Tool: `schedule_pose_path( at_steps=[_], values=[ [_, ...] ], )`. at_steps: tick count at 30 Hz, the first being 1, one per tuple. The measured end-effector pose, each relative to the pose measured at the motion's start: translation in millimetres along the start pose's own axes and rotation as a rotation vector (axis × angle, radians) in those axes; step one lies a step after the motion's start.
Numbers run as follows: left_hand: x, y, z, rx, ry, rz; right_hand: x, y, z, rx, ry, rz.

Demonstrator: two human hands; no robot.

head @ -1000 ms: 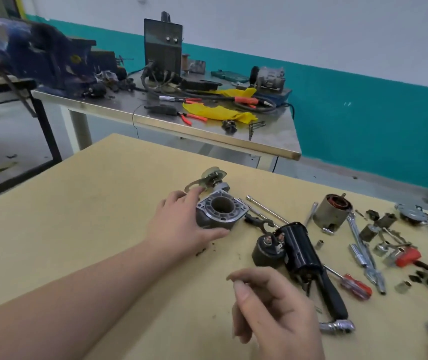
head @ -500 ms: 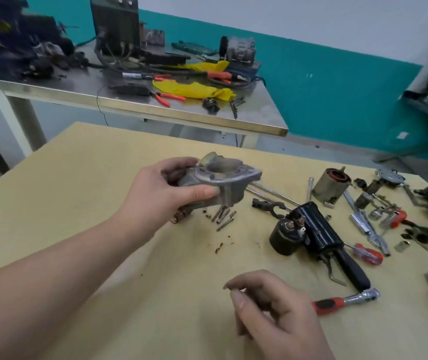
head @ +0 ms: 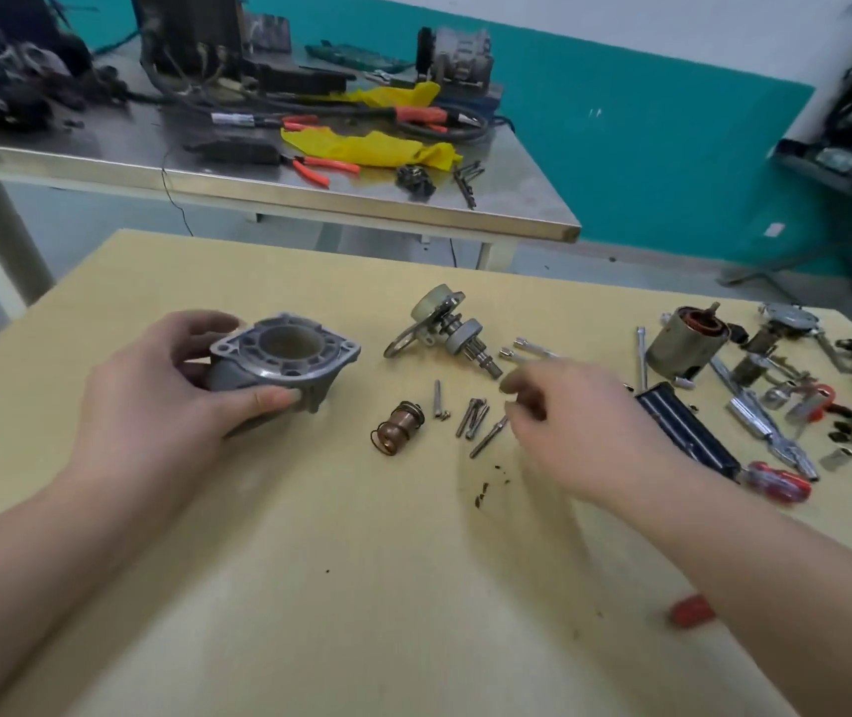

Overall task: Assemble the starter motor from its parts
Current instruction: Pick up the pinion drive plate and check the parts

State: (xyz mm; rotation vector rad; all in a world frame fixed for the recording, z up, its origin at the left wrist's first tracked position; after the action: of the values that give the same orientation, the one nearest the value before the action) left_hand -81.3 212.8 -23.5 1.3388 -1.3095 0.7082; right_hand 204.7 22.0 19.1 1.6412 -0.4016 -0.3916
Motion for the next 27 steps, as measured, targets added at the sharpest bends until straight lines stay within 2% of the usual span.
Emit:
schedule_pose_path(
  at_steps=[3,5,9,11,15,17,19,21,23,25,27],
  values=[
    [-4,-9,12,0.037,-0.025,-0.142,-8,24,-34,0.076,0.006,-0.02],
    [-3,-17,17,0.045,-0.031,-0.227,-13,28,-70,0.064,0.004,-0.029],
    [2,-27,23,0.03,0.078,-0.287,-24,-2,-125,-0.303,0.088,0.023],
    [8,-28,28,0.049,0.092,-0.299,-21,-19,-136,-0.386,0.115,0.032],
    [37,-29,44,0.13,-0.051,-0.224,-14,-31,-148,-0.226,0.106,-0.069],
    [55,-32,54,0.142,-0.156,-0.177,-13,-32,-147,-0.205,0.07,-0.141],
    [72,-35,65,0.146,-0.243,-0.127,-8,-28,-144,-0.23,0.01,-0.316],
    [83,-35,75,0.169,-0.257,-0.039,-4,-14,-136,-0.314,-0.037,-0.593],
    [93,-33,80,0.209,-0.178,0.177,-5,10,-117,-0.451,0.018,-0.788],
    [99,-37,78,0.186,0.015,0.546,-11,39,-90,-0.548,0.178,-0.812],
    [102,-62,78,-0.046,0.359,0.891,-17,64,-53,-0.579,0.347,-0.707]
  ],
)
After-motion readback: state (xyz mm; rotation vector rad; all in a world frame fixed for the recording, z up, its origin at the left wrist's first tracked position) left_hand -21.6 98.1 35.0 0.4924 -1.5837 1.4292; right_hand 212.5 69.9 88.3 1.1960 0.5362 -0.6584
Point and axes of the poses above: each hand's wrist, its own z-axis away from the middle knuckle, its own y-axis out of the back of the hand, x = y × z, the point moved 6 cm from there along -z, towards the middle knuckle, and after that the axes turned 13 degrees about z, right-handed, at the moved point
